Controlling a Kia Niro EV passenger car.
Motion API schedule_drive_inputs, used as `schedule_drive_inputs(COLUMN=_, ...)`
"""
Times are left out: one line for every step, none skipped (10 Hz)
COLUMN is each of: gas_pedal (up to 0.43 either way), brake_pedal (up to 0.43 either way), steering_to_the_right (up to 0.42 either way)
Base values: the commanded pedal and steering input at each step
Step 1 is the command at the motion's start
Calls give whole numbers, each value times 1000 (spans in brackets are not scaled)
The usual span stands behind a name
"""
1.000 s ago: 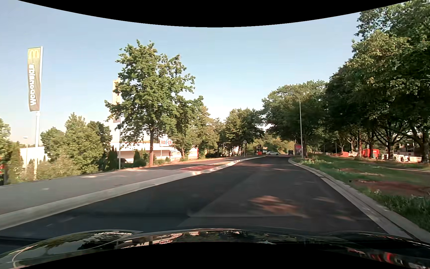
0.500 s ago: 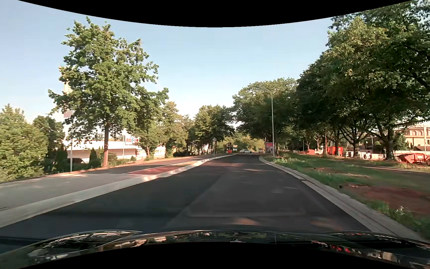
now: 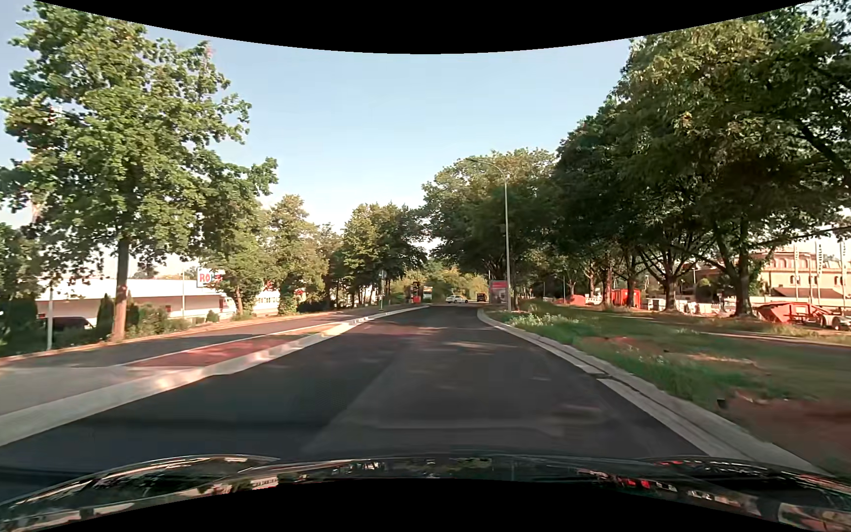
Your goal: Follow the waypoints while adhering to traffic rules and regulations
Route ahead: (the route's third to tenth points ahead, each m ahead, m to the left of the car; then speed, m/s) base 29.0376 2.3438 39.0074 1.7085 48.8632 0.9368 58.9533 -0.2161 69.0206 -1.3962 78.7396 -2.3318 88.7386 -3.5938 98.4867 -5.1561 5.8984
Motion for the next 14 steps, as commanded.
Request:
schedule_drive_inputs(gas_pedal=177, brake_pedal=0, steering_to_the_right=74)
schedule_drive_inputs(gas_pedal=177, brake_pedal=0, steering_to_the_right=64)
schedule_drive_inputs(gas_pedal=177, brake_pedal=0, steering_to_the_right=54)
schedule_drive_inputs(gas_pedal=177, brake_pedal=0, steering_to_the_right=47)
schedule_drive_inputs(gas_pedal=177, brake_pedal=0, steering_to_the_right=36)
schedule_drive_inputs(gas_pedal=177, brake_pedal=0, steering_to_the_right=21)
schedule_drive_inputs(gas_pedal=177, brake_pedal=0, steering_to_the_right=13)
schedule_drive_inputs(gas_pedal=177, brake_pedal=0, steering_to_the_right=7)
schedule_drive_inputs(gas_pedal=177, brake_pedal=0, steering_to_the_right=5)
schedule_drive_inputs(gas_pedal=169, brake_pedal=0, steering_to_the_right=3)
schedule_drive_inputs(gas_pedal=169, brake_pedal=0, steering_to_the_right=-3)
schedule_drive_inputs(gas_pedal=157, brake_pedal=0, steering_to_the_right=-10)
schedule_drive_inputs(gas_pedal=157, brake_pedal=0, steering_to_the_right=-15)
schedule_drive_inputs(gas_pedal=150, brake_pedal=0, steering_to_the_right=-16)
